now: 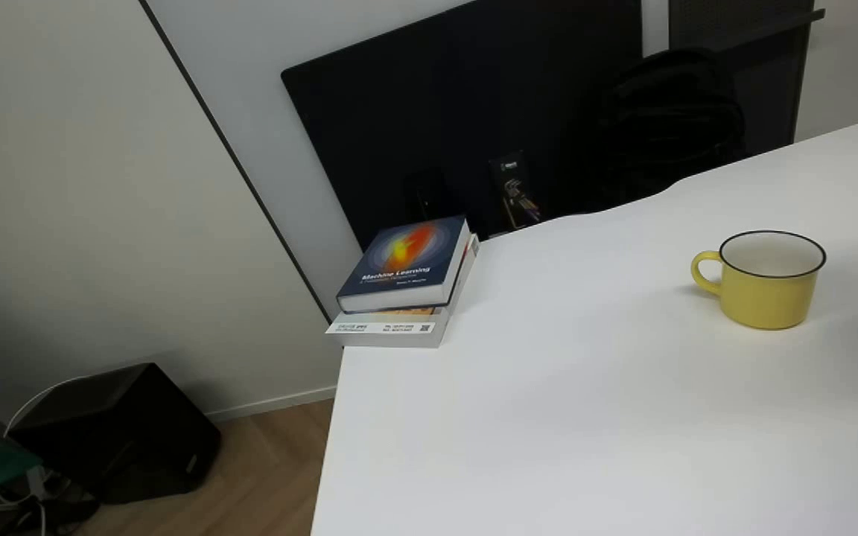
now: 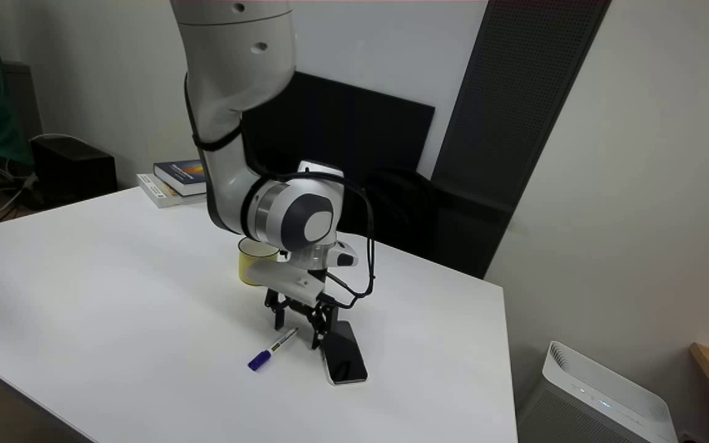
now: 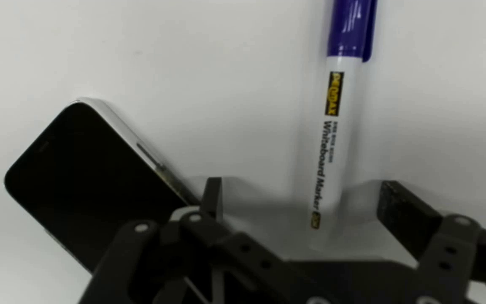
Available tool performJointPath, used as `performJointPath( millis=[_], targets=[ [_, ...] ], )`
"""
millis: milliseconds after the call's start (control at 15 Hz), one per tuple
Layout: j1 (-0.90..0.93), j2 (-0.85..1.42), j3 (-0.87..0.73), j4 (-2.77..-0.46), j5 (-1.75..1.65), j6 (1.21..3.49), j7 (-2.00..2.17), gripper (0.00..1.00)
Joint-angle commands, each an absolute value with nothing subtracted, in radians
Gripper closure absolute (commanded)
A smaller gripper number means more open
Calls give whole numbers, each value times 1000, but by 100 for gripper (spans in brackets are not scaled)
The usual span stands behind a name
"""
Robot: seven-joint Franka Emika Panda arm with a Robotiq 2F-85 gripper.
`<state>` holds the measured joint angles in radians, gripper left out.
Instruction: Put the marker in the cup
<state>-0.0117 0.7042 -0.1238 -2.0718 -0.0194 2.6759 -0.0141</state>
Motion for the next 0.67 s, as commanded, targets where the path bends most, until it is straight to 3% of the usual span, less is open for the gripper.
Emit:
performJointPath(
  millis=[0,600],
  targets=[
    [-1,709,-124,-2072,-29,2670,40,35],
    [16,719,-156,-2059,-40,2660,80,96]
  ],
)
